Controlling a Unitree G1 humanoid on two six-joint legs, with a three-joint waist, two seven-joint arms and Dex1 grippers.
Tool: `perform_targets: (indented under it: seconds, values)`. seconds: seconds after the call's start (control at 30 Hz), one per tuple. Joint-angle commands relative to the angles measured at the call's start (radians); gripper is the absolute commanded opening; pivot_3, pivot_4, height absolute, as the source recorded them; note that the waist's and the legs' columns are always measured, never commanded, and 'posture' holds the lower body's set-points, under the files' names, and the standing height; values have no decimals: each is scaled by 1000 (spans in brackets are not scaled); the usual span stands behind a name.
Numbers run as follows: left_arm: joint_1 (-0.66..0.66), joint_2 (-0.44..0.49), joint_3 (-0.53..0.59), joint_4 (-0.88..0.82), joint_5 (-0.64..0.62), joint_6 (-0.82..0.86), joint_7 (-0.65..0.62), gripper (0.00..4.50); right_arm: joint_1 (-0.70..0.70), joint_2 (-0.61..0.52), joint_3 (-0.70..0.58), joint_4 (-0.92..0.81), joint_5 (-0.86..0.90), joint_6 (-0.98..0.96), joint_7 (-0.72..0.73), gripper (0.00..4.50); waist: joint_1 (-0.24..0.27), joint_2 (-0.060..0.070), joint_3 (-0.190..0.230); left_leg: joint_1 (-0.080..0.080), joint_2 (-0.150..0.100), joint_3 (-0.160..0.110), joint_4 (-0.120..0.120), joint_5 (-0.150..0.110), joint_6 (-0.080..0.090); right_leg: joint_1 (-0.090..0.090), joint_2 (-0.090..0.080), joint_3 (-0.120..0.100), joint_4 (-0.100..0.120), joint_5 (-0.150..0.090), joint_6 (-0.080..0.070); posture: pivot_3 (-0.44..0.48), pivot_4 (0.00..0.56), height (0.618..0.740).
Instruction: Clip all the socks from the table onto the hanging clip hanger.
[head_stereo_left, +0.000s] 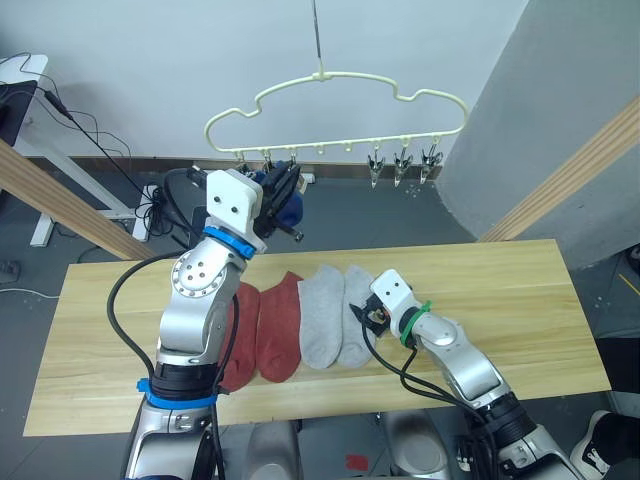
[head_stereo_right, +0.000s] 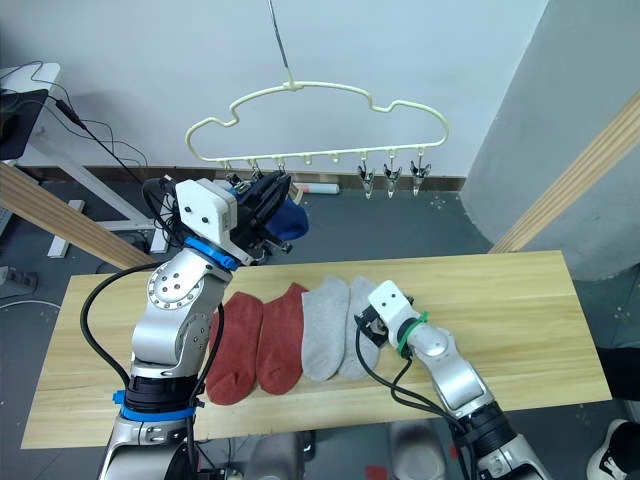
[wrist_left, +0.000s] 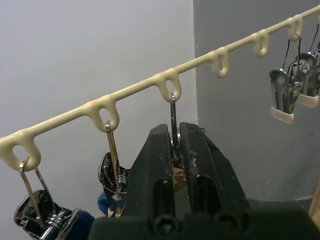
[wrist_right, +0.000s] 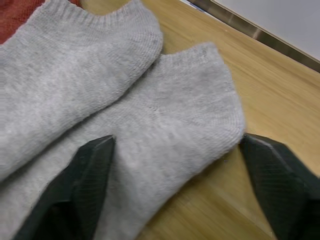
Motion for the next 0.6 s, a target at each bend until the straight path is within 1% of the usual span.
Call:
perform_targets:
  seconds: [0.03,0.17,0.23,0.27,0.3,0.5,0.6]
  values:
    - [19,11,4,-38,-2,-4,-5,0,22,-25,-9,16,-30,2,4,2600,1,0,0,0,0,0,0,0,0,0,0,0,0,0,0,-201,386,733]
    - [26,12,0,-40,-1,-3,-5,0,37,-63,-13,-13,-38,1,29,1239,2,0,0,0,0,0,0,0,0,1,0,0,0,0,0,-204,386,733]
    - [31,12,-1,-41,-1,-3,-5,0,48,-106,-21,-51,-40,9,58,479,3,0,0,0,0,0,0,0,0,1,0,0,0,0,0,-205,387,733]
    - [33,13,0,-41,-1,-3,-6,0,52,-129,-30,-71,-39,16,73,199,3,0,0,0,0,0,0,0,0,1,0,0,0,0,0,-205,387,733]
    - [34,13,0,-41,-1,-3,-5,0,56,-154,-41,-90,-37,21,89,38,3,0,0,0,0,0,0,0,0,1,0,0,-1,0,0,-206,389,733]
    - [38,11,-1,-42,-1,-2,-3,0,73,-248,-104,-162,6,82,180,38,1,0,0,0,0,0,0,0,0,1,0,0,-1,0,0,-213,391,733]
    - [39,6,-5,-37,1,-4,-1,0,80,-284,-131,-168,6,88,199,703,0,0,0,0,0,0,0,0,0,1,0,0,0,0,0,-219,392,733]
